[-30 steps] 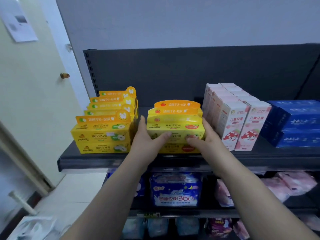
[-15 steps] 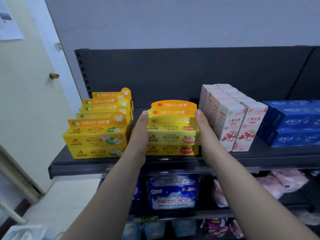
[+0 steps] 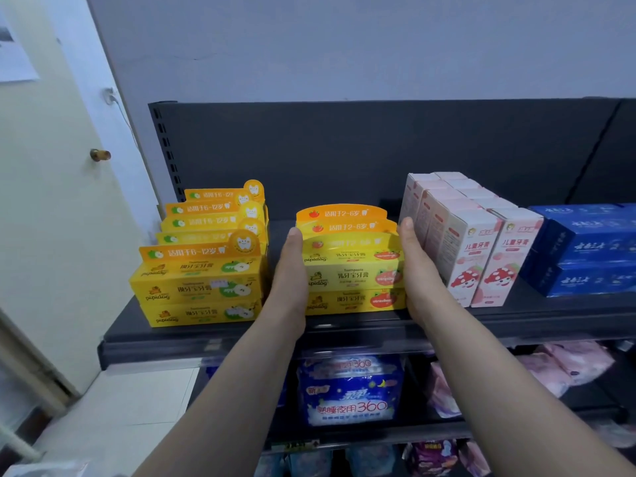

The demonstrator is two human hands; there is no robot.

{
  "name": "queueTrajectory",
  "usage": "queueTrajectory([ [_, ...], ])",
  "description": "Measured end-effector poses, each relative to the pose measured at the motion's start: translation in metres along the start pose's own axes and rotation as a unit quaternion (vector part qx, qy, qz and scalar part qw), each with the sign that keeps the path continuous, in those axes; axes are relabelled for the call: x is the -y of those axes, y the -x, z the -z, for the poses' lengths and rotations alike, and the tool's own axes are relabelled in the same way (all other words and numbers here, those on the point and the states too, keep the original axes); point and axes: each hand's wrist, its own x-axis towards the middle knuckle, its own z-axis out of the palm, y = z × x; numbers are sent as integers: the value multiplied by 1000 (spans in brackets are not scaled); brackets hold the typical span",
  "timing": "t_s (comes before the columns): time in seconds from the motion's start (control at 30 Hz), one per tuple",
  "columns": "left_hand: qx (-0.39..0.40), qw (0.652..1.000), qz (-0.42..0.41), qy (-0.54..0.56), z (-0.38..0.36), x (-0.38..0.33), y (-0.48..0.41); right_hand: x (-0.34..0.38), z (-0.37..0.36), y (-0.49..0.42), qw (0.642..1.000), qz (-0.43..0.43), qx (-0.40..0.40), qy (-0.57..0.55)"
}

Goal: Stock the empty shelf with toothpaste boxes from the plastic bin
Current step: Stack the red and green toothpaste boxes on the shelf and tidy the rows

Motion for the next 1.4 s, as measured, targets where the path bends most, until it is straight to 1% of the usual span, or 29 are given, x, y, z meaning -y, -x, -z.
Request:
queueTrajectory([
  [0.1,15,999,-16,-33,0,-3,3,2,0,-1,999,28,-10,42],
  [0.23,24,993,-72,-91,5,7,5,0,5,7,994,34,-7,101],
  [0.33,18,982,-116,-148,9,8,13,-6,12,17,984,77,-1,163],
  [0.4,12,973,-142,-182,14,10,15,-9,15,20,979,110,-10,170],
  [0.47,4,967,-171,-191,18,11,13,-10,15,20,974,136,-34,177],
  [0.53,6,966,-172,-195,20,10,15,-12,12,15,970,149,-58,183],
  [0.7,53,946,-180,-262,22,17,18,-11,-1,13,975,149,-82,145],
  [0.8,43,936,-199,-289,21,11,15,-4,-4,12,980,137,-69,125],
  [0.87,38,933,-199,-297,20,9,13,1,-2,11,982,126,-51,135],
  [1.0,30,938,-173,-298,17,14,14,-3,3,10,980,95,-23,173],
  [1.13,10,946,-142,-293,19,16,16,-7,14,15,984,74,0,159],
  [1.23,11,952,-118,-283,22,16,14,-12,25,23,987,66,46,139],
  [1.33,22,952,-108,-286,22,17,9,-11,32,27,972,71,104,198],
  [1.4,25,952,-111,-283,19,17,9,-9,33,27,963,87,110,229],
])
